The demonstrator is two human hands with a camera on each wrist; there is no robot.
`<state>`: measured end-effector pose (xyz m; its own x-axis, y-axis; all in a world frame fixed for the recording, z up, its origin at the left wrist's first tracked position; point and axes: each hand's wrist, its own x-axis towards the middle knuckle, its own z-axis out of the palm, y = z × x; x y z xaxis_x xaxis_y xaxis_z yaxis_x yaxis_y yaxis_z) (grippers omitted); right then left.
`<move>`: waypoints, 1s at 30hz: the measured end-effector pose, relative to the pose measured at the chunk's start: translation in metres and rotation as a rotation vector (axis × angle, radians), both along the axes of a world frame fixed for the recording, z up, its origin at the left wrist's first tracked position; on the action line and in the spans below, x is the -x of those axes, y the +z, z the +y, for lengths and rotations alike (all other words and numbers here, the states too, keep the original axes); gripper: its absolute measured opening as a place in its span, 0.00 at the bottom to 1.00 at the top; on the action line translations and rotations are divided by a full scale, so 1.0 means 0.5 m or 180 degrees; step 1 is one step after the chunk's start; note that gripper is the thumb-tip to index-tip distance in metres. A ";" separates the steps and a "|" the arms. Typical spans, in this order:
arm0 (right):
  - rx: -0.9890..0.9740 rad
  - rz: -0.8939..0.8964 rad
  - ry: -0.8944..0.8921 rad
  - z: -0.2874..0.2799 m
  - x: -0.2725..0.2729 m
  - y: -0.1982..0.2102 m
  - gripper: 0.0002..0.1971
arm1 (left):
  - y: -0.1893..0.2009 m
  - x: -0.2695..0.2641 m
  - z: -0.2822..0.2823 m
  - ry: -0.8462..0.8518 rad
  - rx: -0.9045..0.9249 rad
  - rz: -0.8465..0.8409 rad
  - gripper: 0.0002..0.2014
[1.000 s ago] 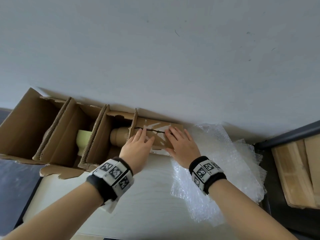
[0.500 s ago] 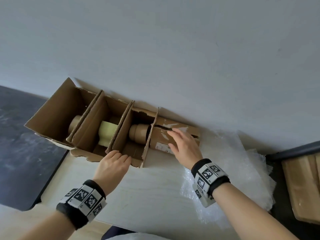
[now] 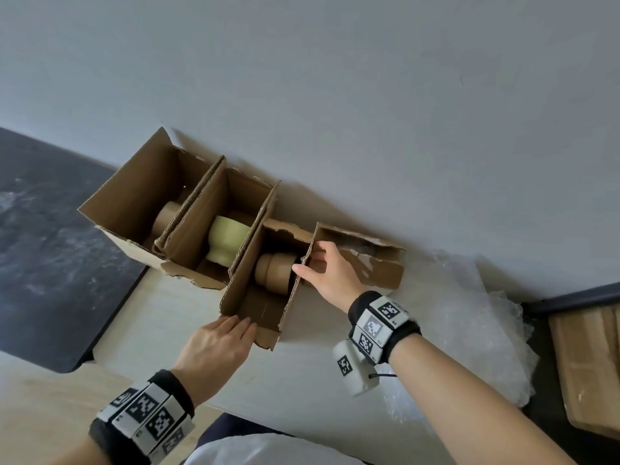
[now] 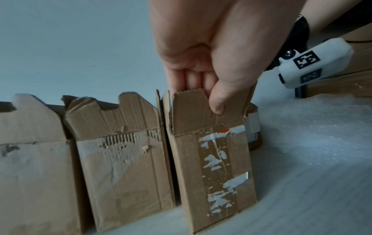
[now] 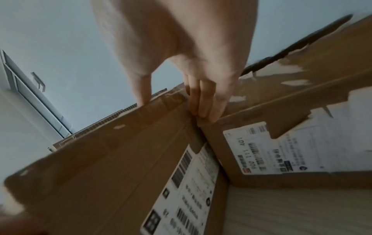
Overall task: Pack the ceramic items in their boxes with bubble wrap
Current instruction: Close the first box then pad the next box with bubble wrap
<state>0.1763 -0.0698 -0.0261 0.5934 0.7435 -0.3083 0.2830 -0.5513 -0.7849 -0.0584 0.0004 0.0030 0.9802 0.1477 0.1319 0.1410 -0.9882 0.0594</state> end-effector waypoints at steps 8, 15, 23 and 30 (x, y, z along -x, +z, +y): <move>-0.0106 -0.2025 0.0202 -0.061 -0.056 0.021 0.24 | -0.023 0.084 0.007 -0.0225 -0.0036 -0.0256 0.07; 0.1072 -0.1606 -0.0071 -0.122 -0.146 0.008 0.39 | -0.026 0.157 0.017 -0.0293 0.0032 -0.0112 0.16; 0.0817 -0.1228 -0.0661 -0.124 -0.172 0.010 0.39 | -0.017 0.209 0.016 0.1429 0.1211 -0.0135 0.20; 0.0563 -0.0728 -0.1162 -0.142 -0.179 -0.001 0.26 | -0.025 0.170 0.037 0.3344 0.3793 0.0520 0.18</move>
